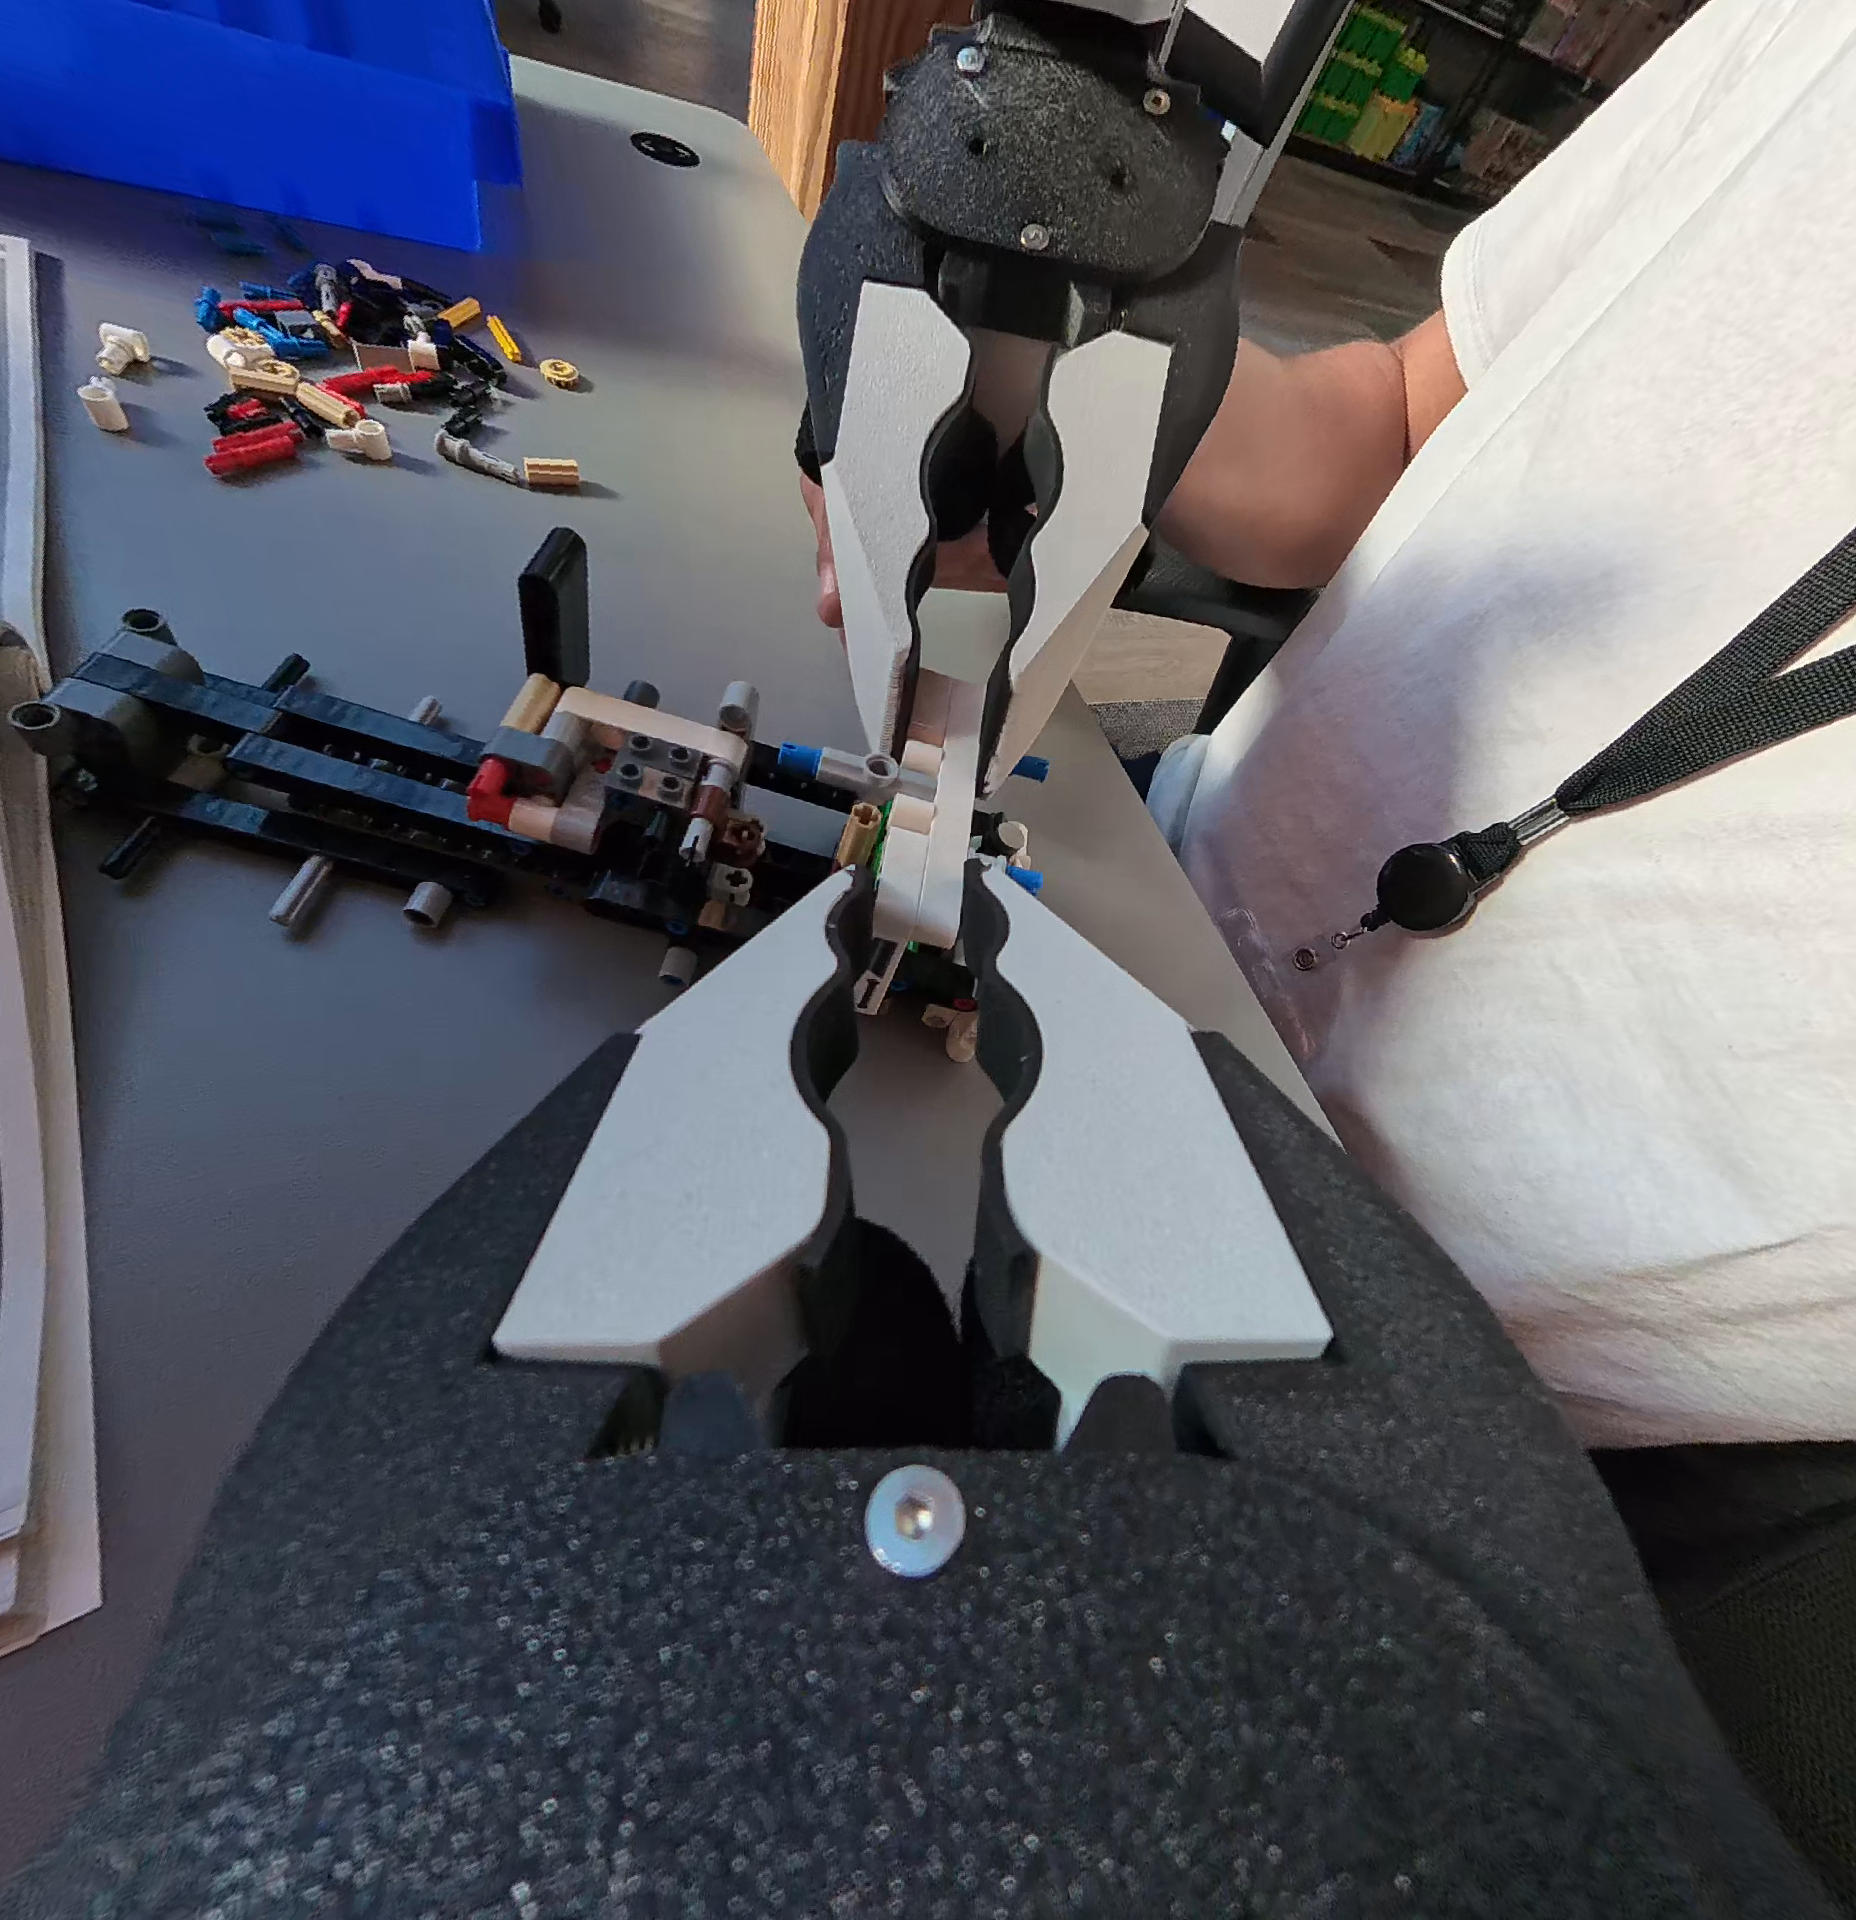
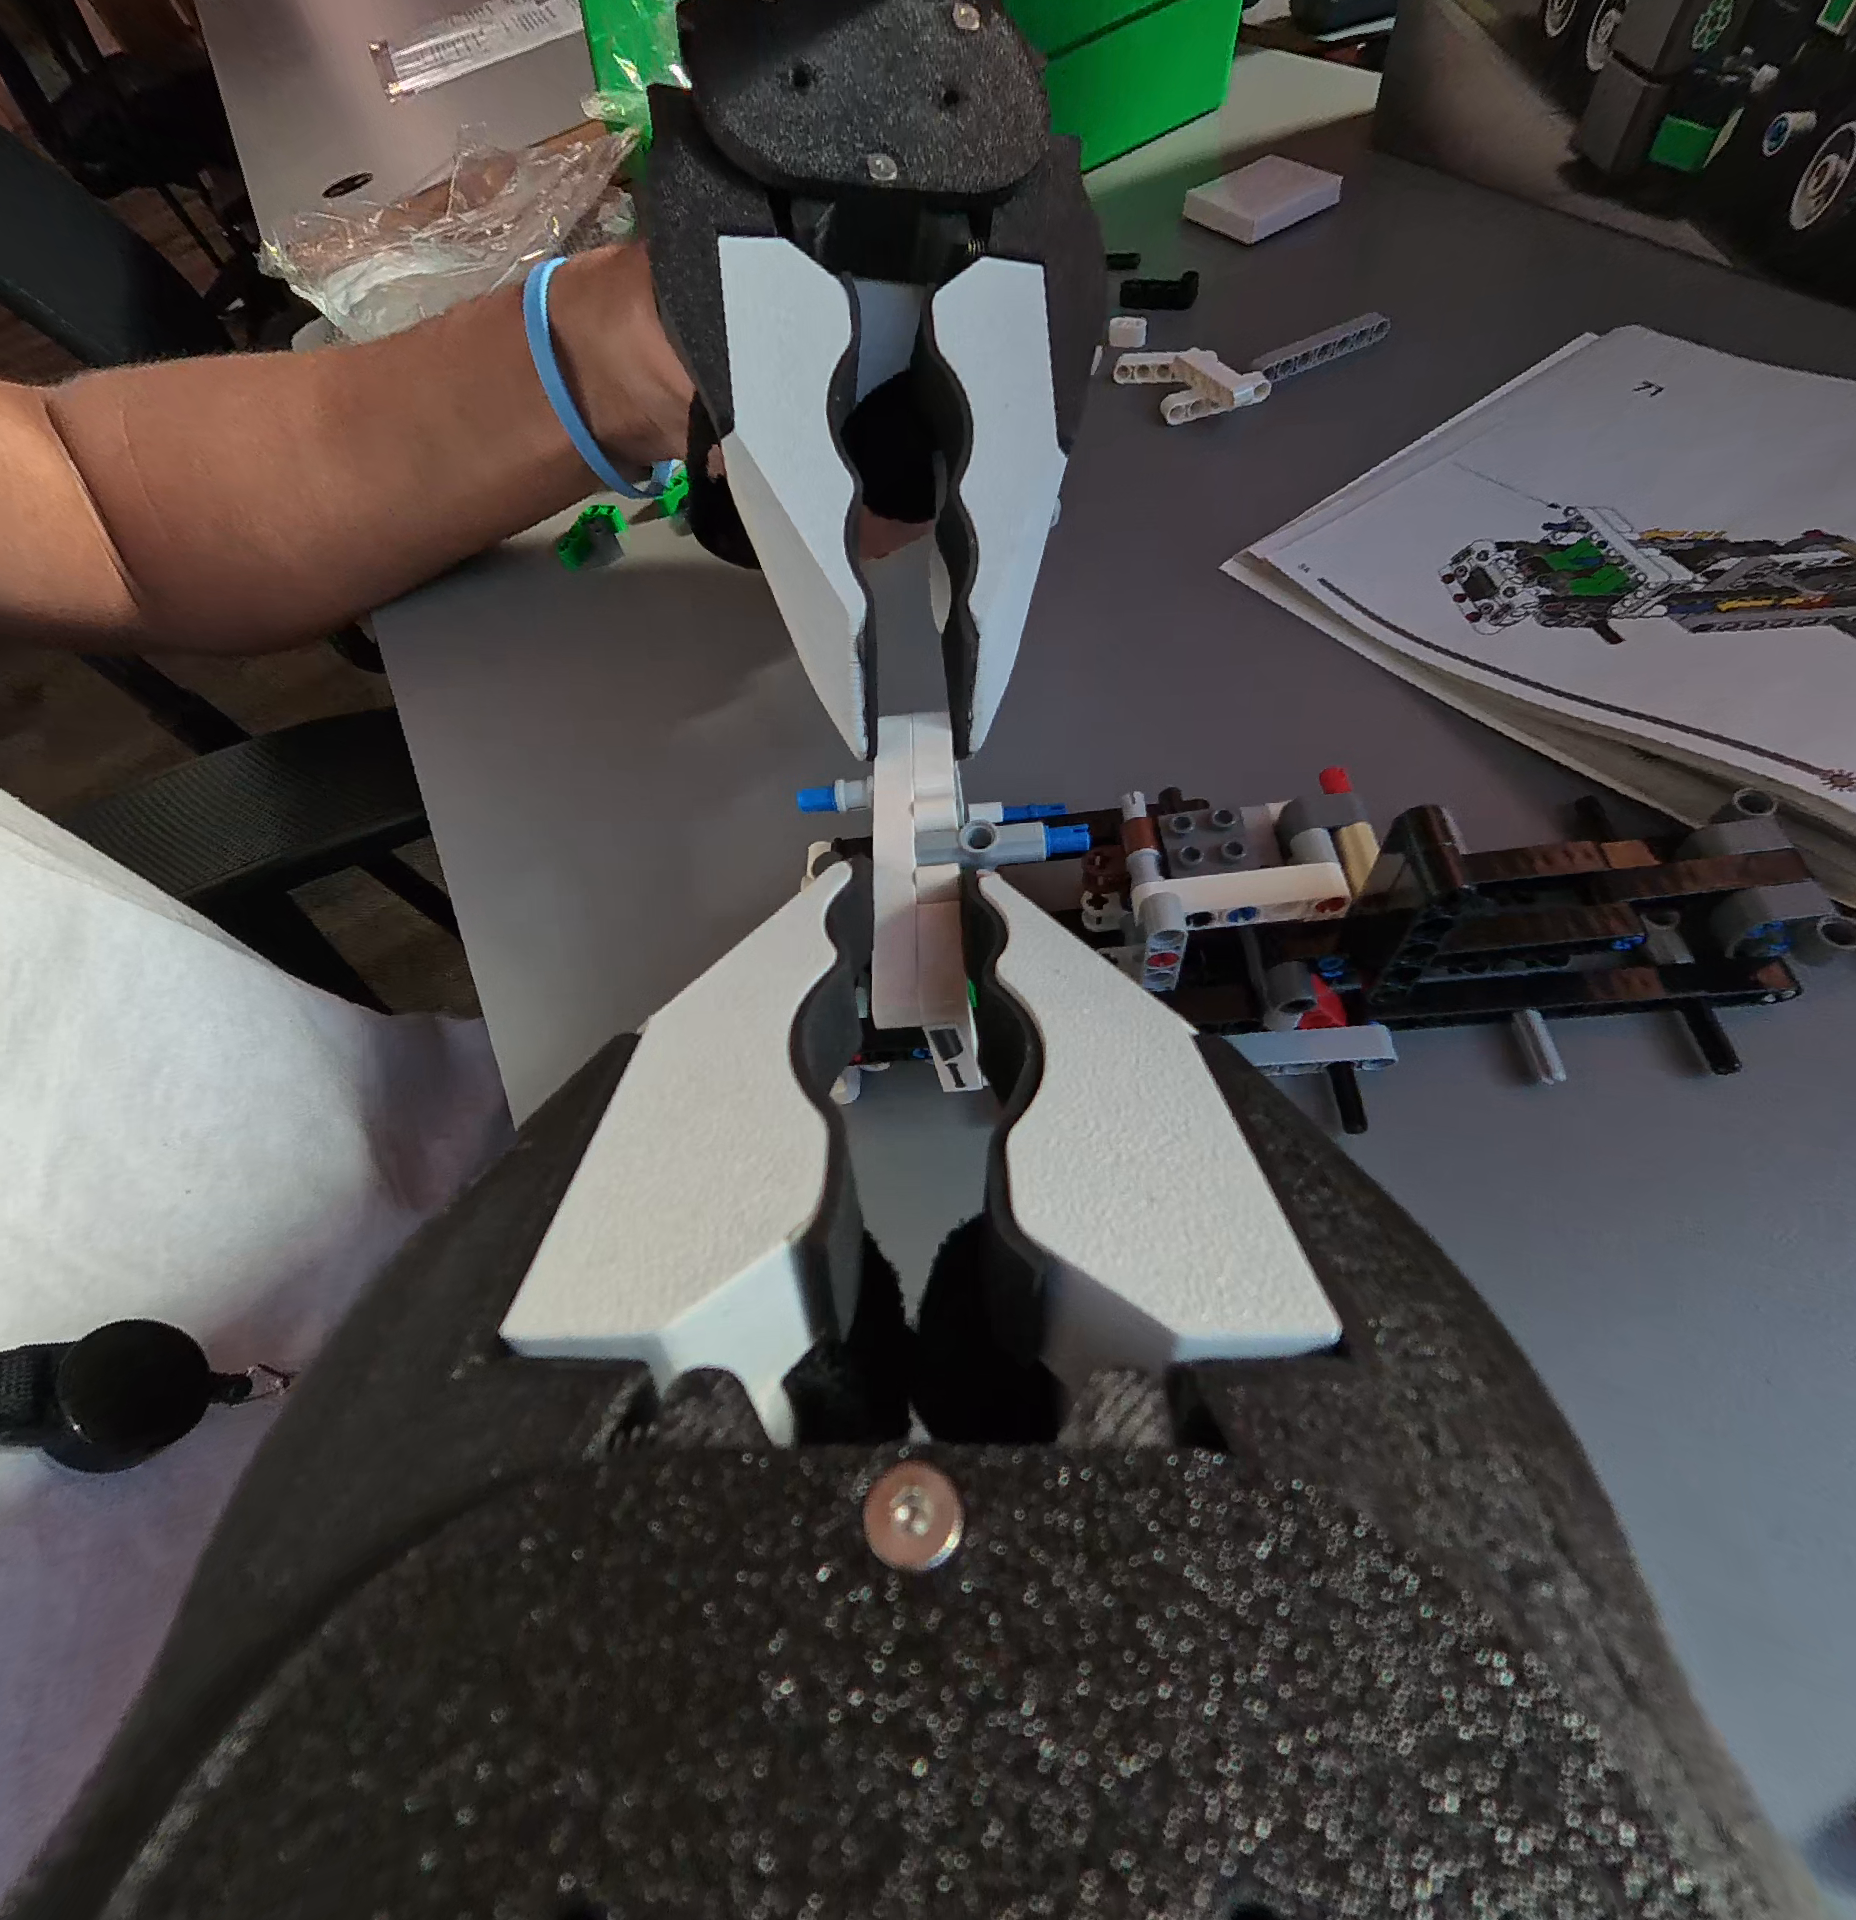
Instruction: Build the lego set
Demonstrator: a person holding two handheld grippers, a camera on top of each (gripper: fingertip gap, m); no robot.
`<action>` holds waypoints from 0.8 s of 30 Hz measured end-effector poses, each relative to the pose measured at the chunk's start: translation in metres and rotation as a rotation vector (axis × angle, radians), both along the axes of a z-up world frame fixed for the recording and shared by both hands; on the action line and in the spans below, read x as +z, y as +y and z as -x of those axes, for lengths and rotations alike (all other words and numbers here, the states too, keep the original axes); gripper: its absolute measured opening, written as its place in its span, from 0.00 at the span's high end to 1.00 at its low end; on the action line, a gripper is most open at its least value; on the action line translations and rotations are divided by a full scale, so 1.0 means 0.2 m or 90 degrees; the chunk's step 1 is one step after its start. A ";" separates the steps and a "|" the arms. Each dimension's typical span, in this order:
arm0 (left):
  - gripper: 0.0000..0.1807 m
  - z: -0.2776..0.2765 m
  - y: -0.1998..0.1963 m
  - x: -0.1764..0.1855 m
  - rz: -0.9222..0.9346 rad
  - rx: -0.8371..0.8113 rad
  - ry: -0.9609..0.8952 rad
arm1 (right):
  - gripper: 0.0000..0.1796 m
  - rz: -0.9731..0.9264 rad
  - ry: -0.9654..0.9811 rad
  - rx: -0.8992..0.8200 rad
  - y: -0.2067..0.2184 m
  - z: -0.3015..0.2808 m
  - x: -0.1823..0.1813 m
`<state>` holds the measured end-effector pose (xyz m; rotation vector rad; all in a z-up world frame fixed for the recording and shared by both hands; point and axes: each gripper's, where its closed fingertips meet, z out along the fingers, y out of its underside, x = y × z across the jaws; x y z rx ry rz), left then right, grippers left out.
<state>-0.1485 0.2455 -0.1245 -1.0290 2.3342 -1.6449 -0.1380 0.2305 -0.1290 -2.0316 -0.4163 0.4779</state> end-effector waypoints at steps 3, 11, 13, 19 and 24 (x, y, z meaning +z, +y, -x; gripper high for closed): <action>0.92 0.00 0.00 0.00 -0.002 -0.001 -0.005 | 0.92 0.004 0.003 0.005 0.00 0.00 0.00; 0.93 0.00 0.00 0.00 0.002 -0.002 -0.012 | 0.92 0.010 -0.007 0.009 0.00 0.00 0.00; 0.93 0.00 0.00 0.00 0.003 -0.003 -0.013 | 0.92 0.010 -0.008 0.010 0.00 0.00 0.00; 0.92 0.00 0.01 0.02 0.015 -0.004 -0.023 | 0.92 0.008 0.005 0.011 -0.01 -0.01 0.00; 0.96 0.00 0.01 0.01 0.002 0.000 -0.029 | 0.92 0.008 0.026 0.016 -0.01 -0.01 0.00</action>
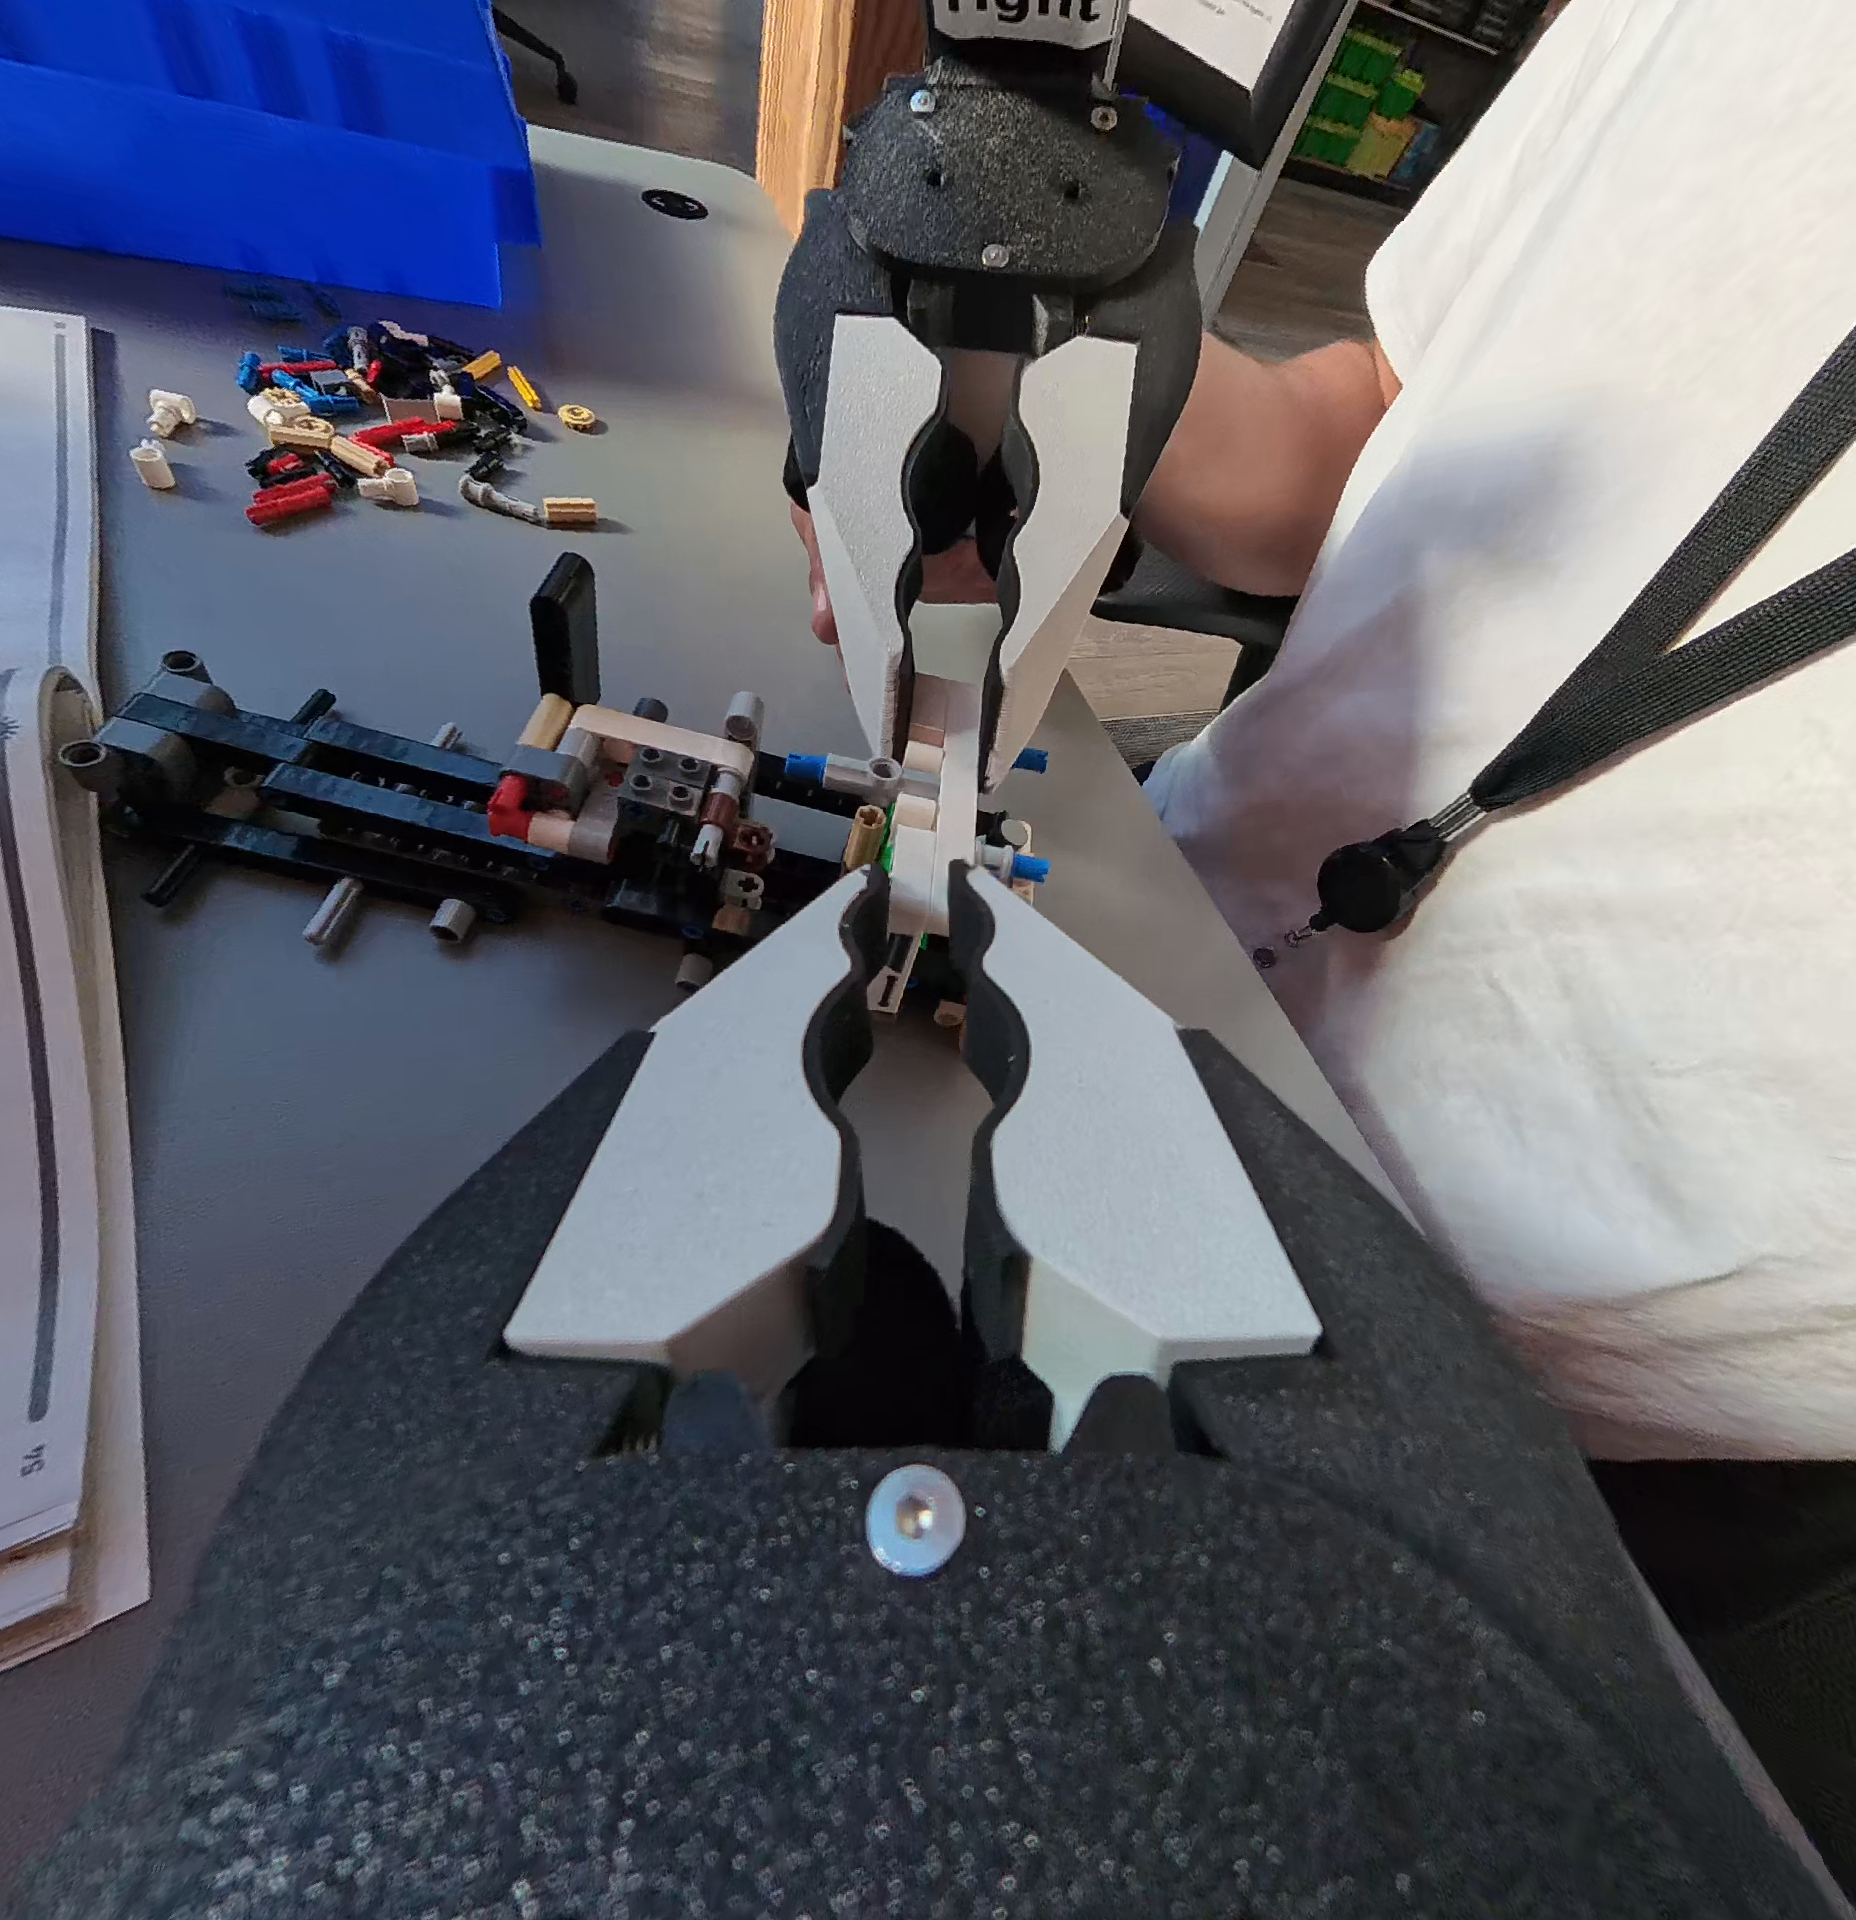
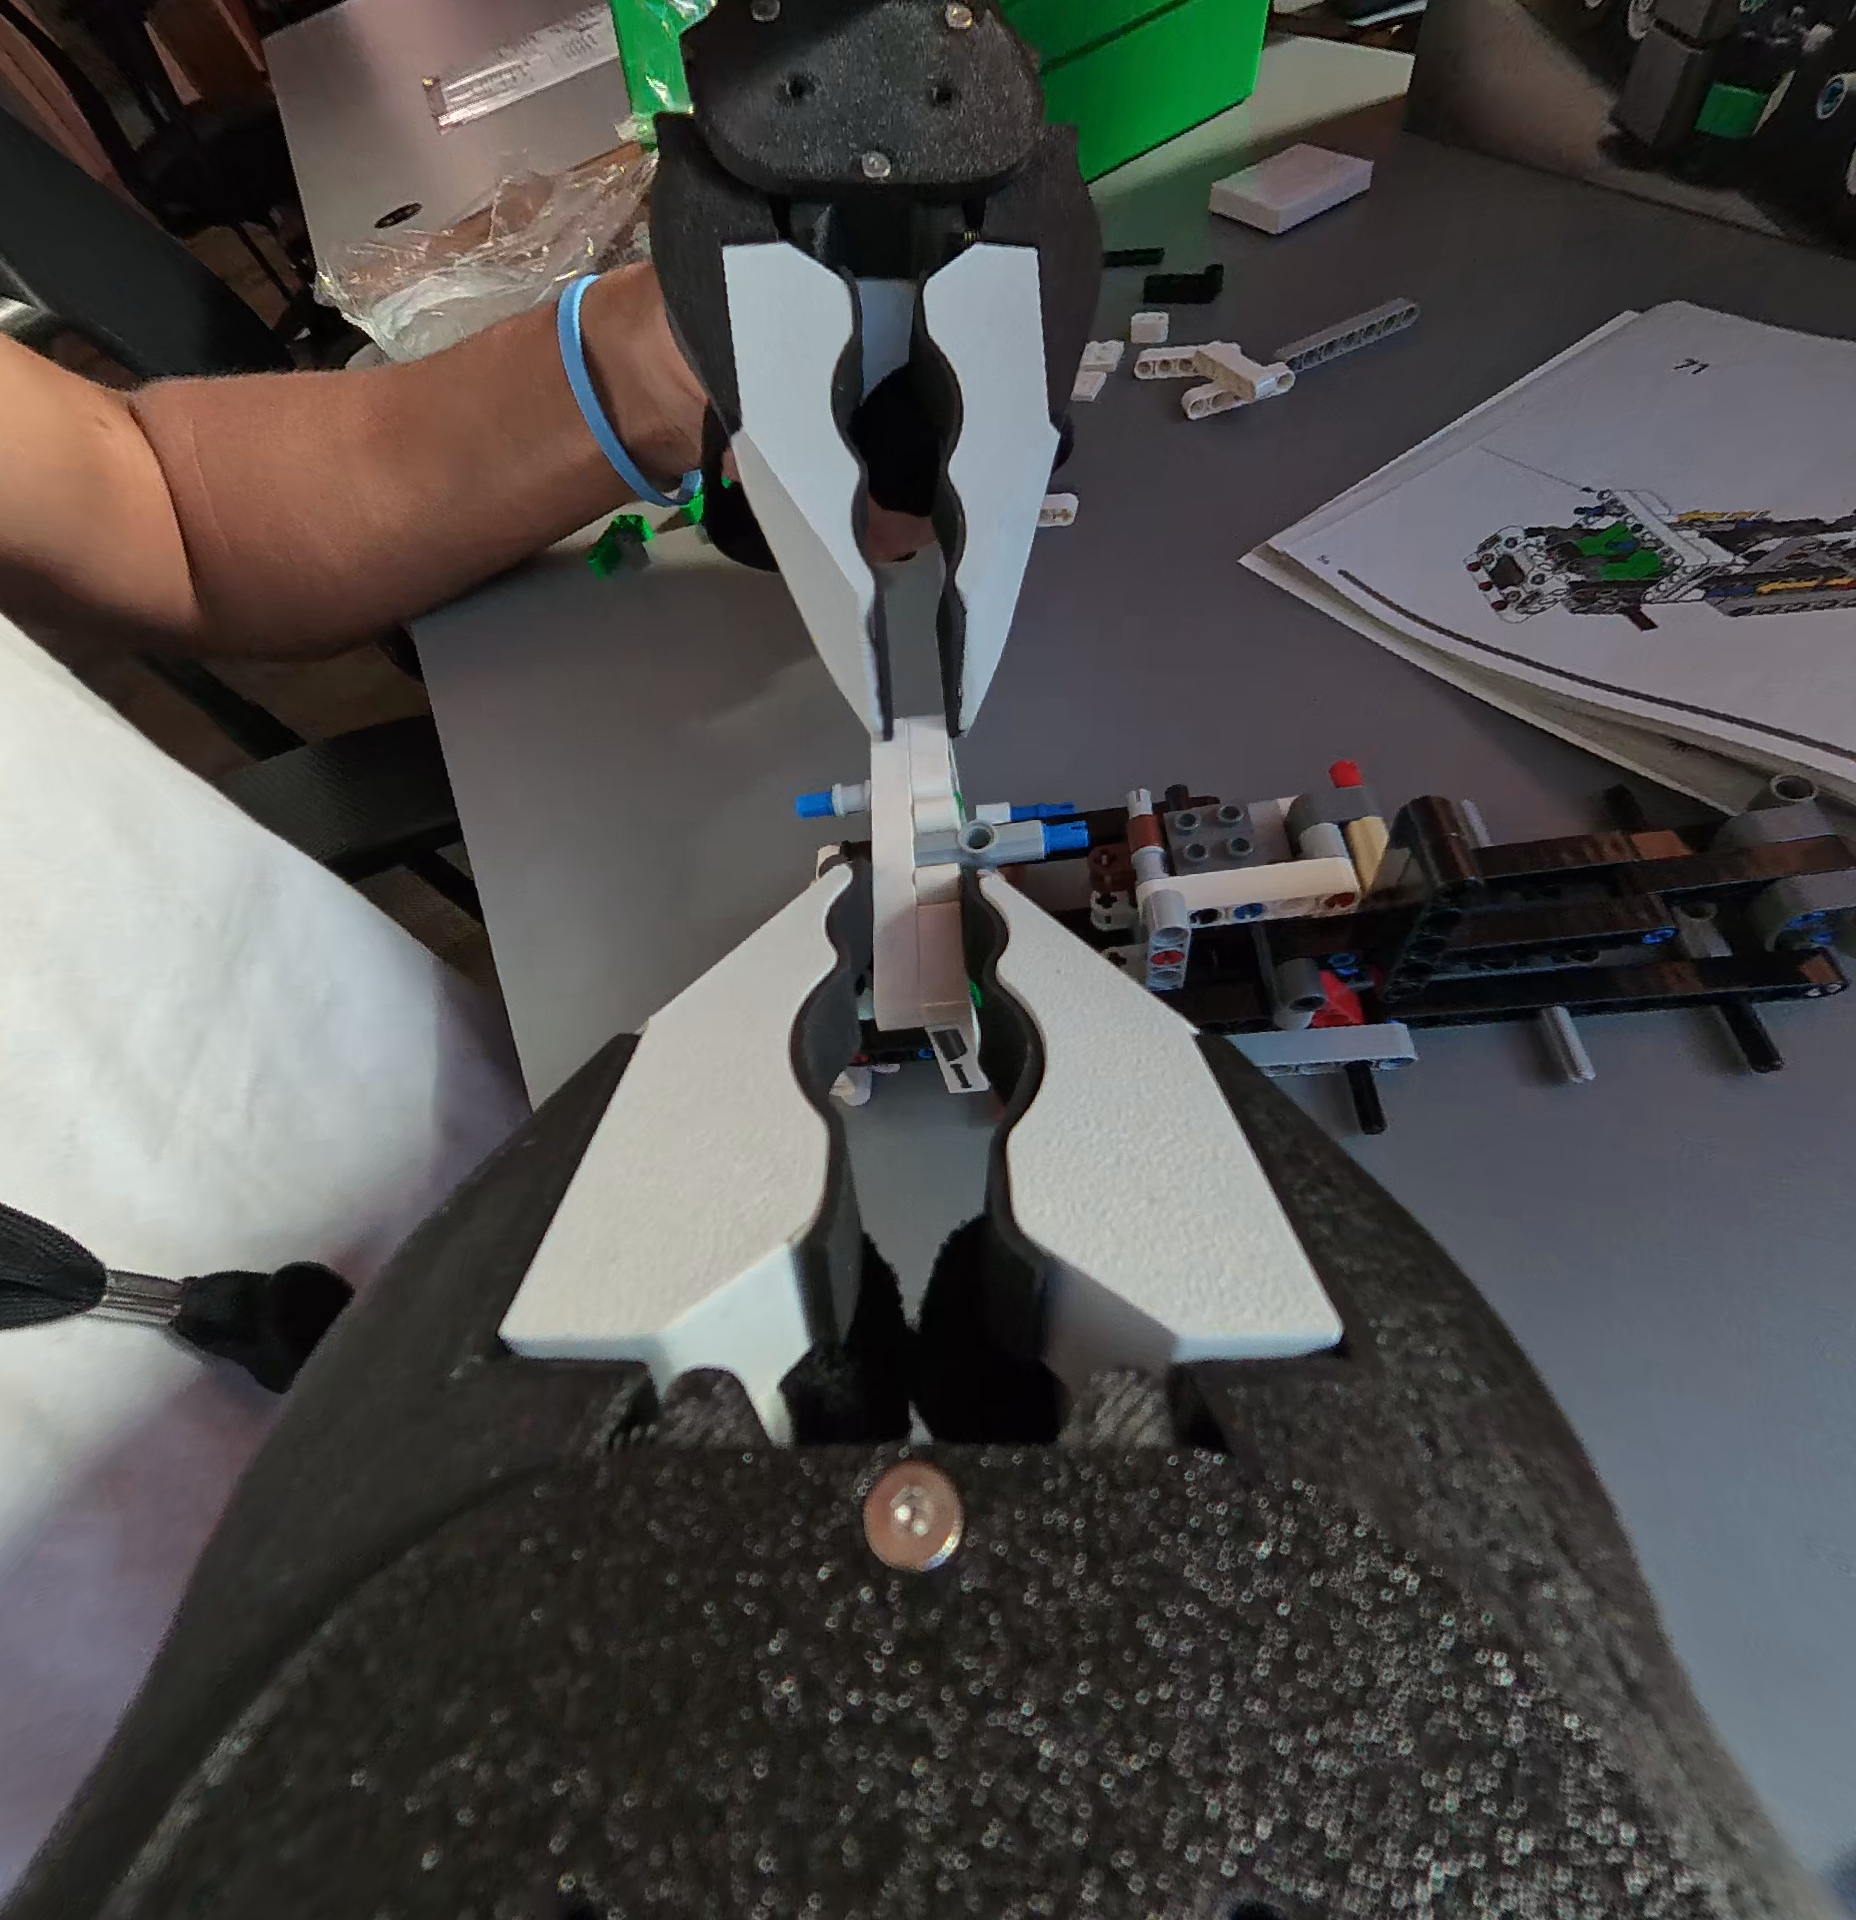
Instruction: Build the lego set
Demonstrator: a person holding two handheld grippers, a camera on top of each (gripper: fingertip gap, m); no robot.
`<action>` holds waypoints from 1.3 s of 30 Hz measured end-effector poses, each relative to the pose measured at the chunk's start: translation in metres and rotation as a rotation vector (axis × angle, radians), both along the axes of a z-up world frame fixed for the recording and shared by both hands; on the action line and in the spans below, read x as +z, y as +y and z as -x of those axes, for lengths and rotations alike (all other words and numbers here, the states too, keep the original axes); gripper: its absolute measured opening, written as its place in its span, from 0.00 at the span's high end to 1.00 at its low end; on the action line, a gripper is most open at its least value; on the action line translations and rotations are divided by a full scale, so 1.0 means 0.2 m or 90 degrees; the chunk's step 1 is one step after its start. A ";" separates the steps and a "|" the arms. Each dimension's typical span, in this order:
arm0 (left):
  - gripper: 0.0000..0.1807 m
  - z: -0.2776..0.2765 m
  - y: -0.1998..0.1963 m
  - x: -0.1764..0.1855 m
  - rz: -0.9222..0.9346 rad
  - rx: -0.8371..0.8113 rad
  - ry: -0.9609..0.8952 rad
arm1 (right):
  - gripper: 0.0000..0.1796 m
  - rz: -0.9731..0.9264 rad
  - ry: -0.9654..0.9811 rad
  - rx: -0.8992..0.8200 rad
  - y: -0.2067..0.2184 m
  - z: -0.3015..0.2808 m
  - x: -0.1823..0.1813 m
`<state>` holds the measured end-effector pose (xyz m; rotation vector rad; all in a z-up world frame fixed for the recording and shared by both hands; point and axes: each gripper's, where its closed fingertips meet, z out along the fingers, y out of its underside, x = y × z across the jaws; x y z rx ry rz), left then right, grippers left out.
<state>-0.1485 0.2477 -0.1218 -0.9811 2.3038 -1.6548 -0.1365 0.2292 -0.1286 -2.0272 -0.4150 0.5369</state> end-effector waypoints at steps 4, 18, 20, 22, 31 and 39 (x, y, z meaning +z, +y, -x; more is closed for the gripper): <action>0.98 0.00 0.00 0.00 -0.005 -0.001 -0.004 | 0.91 -0.013 -0.005 -0.001 0.00 0.01 0.00; 0.88 -0.03 0.04 -0.01 0.010 0.014 -0.015 | 0.91 -0.016 0.027 0.015 0.00 0.00 0.00; 0.87 -0.02 0.04 0.00 0.011 0.012 -0.021 | 0.91 -0.014 0.019 0.019 0.00 0.00 0.00; 0.87 -0.01 0.03 0.00 0.013 0.002 -0.012 | 0.91 -0.012 0.015 0.020 0.00 -0.01 0.00; 0.91 0.01 -0.03 -0.03 -0.007 -0.025 -0.006 | 0.91 -0.011 0.032 0.024 -0.02 -0.01 0.00; 0.92 0.03 -0.03 -0.03 -0.013 -0.031 0.000 | 0.91 -0.011 0.027 0.026 -0.02 0.01 0.00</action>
